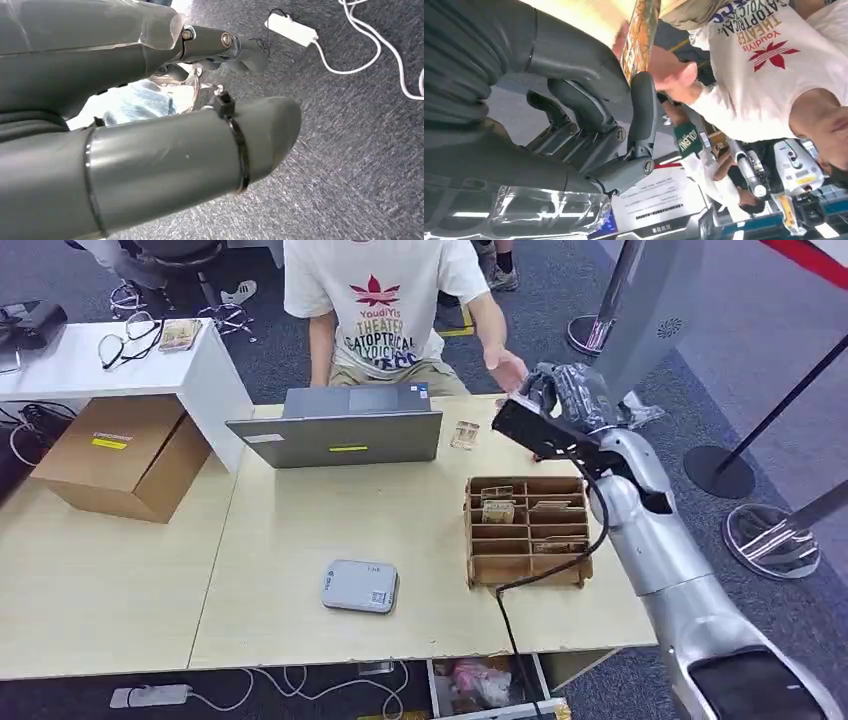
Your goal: Pass the card to the sensor for recognition and then transmit it.
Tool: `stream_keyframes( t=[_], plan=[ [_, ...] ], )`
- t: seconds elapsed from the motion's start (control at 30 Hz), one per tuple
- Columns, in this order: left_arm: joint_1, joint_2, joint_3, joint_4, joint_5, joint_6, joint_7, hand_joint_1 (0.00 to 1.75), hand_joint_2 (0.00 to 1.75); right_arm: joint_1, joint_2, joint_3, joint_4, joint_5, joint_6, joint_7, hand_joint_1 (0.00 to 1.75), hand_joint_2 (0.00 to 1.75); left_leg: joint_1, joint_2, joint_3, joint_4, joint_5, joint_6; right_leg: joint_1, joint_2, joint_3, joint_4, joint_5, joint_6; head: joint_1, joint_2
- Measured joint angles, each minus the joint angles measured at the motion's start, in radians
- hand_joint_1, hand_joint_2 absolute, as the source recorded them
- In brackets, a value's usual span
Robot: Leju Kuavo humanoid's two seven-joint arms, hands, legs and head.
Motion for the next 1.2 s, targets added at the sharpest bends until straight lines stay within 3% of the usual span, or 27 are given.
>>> stream_keyframes(
  t=[0.57, 0.6, 0.63, 0.67, 0.7, 0.87, 1.2],
  plan=[
    [0.0, -0.002, -0.008, 0.0, 0.012, -0.001, 0.008, 0.0, 0.0, -0.068, 0.053, 0.005, 0.178, 0.0, -0.013, -0.003, 1.71, 1.75, 0.0, 0.0, 0.0, 0.0, 0.0, 0.0, 0.0, 0.0, 0.0, 0.0, 0.0, 0.0, 0.0, 0.0],
    [0.0, -0.002, -0.008, 0.0, 0.012, -0.001, 0.008, 0.0, 0.0, -0.069, 0.054, 0.005, 0.184, 0.0, -0.014, -0.003, 1.43, 1.75, 0.0, 0.0, 0.0, 0.0, 0.0, 0.0, 0.0, 0.0, 0.0, 0.0, 0.0, 0.0, 0.0, 0.0],
    [0.0, -0.002, -0.008, 0.0, 0.012, -0.001, 0.008, 0.0, 0.0, -0.07, 0.056, 0.005, 0.19, 0.0, -0.014, -0.005, 0.28, 1.75, 0.0, 0.0, 0.0, 0.0, 0.0, 0.0, 0.0, 0.0, 0.0, 0.0, 0.0, 0.0, 0.0, 0.0],
    [0.0, -0.002, -0.008, 0.0, 0.012, -0.001, 0.008, 0.0, 0.0, -0.073, 0.058, 0.006, 0.198, 0.001, -0.014, -0.006, 0.28, 1.75, 0.0, 0.0, 0.0, 0.0, 0.0, 0.0, 0.0, 0.0, 0.0, 0.0, 0.0, 0.0, 0.0, 0.0],
    [0.0, -0.002, -0.008, 0.0, 0.012, -0.001, 0.008, 0.0, 0.0, -0.074, 0.059, 0.006, 0.205, 0.002, -0.014, -0.007, 0.0, 1.75, 0.0, 0.0, 0.0, 0.0, 0.0, 0.0, 0.0, 0.0, 0.0, 0.0, 0.0, 0.0, 0.0, 0.0],
    [0.001, -0.002, -0.008, 0.0, 0.016, 0.001, 0.008, 0.0, 0.0, -0.079, 0.068, 0.006, 0.23, 0.003, -0.019, -0.011, 0.0, 1.75, 0.0, 0.0, 0.0, 0.0, 0.0, 0.0, 0.0, 0.0, 0.0, 0.0, 0.0, 0.0, 0.0, 0.0],
    [0.007, -0.002, -0.008, 0.0, 0.027, 0.007, 0.007, 0.0, 0.0, -0.065, 0.081, 0.01, 0.214, -0.021, -0.093, -0.048, 0.0, 1.75, 0.0, 0.0, 0.0, 0.0, 0.0, 0.0, 0.0, 0.0, 0.0, 0.0, 0.0, 0.0, 0.0, 0.0]
  ],
)
